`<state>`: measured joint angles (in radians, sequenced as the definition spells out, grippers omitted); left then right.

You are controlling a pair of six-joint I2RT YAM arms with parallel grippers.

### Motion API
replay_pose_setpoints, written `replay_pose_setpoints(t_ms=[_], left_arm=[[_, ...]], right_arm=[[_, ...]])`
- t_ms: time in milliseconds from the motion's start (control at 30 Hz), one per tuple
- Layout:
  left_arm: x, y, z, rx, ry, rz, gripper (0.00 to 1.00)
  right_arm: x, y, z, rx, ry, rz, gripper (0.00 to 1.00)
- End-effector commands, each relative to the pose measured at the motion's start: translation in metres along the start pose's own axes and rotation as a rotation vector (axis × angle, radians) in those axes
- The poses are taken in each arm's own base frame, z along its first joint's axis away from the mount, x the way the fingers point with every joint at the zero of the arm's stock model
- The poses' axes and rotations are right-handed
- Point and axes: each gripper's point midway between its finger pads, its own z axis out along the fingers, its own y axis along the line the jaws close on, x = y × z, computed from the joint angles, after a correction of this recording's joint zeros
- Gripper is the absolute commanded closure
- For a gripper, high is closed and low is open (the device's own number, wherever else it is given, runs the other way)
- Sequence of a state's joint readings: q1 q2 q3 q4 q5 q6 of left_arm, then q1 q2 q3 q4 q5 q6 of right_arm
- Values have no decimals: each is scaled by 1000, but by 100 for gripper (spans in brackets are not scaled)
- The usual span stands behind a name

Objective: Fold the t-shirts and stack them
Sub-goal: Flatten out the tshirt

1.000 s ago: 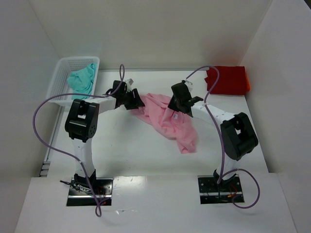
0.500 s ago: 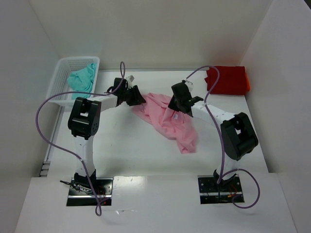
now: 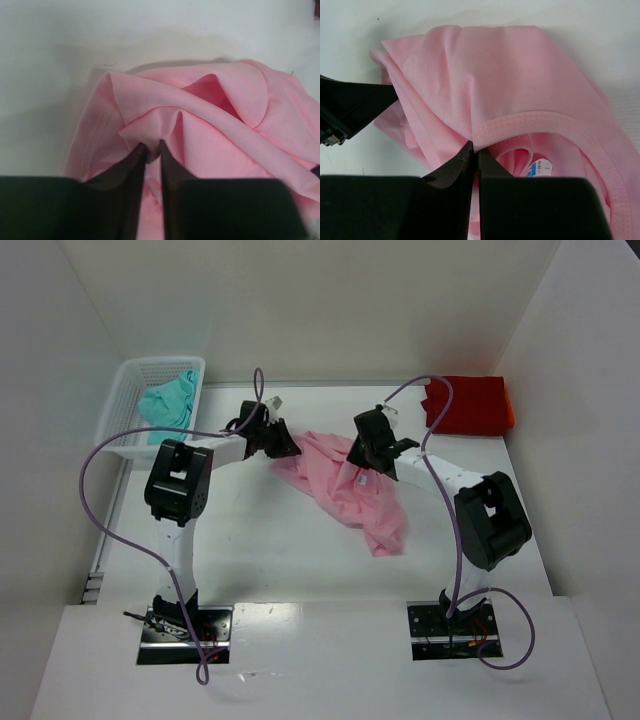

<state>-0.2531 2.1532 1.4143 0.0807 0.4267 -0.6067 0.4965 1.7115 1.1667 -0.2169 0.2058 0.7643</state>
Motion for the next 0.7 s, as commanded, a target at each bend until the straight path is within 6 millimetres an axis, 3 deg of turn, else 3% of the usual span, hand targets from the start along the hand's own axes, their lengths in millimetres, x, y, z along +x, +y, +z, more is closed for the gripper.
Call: replay_pose_setpoints(t_ms=[0, 67, 167, 333, 433, 567, 600, 667], left_arm=[[-12, -5, 5, 19, -25, 24, 87], [-15, -7, -1, 10, -42, 28, 100], [-31, -22, -20, 20, -114, 82, 100], [-41, -35, -42, 10, -124, 132, 100], [-42, -40, -49, 10, -125, 153, 100], [-40, -39, -55, -7, -121, 156, 100], [-40, -39, -56, -7, -121, 156, 100], [-44, -41, -62, -17, -143, 175, 100]], right_arm=[[-23, 9, -3, -24, -71, 15, 91], [-23, 9, -3, -24, -71, 15, 90], [-35, 2, -4, -13, -89, 35, 89], [-47, -5, -4, -75, -79, 89, 86], [-58, -13, -2, -73, -95, 99, 83], [-58, -14, -2, -72, -95, 77, 80], [-58, -14, -2, -72, -95, 77, 77], [-49, -16, 1, -75, -66, 74, 60]])
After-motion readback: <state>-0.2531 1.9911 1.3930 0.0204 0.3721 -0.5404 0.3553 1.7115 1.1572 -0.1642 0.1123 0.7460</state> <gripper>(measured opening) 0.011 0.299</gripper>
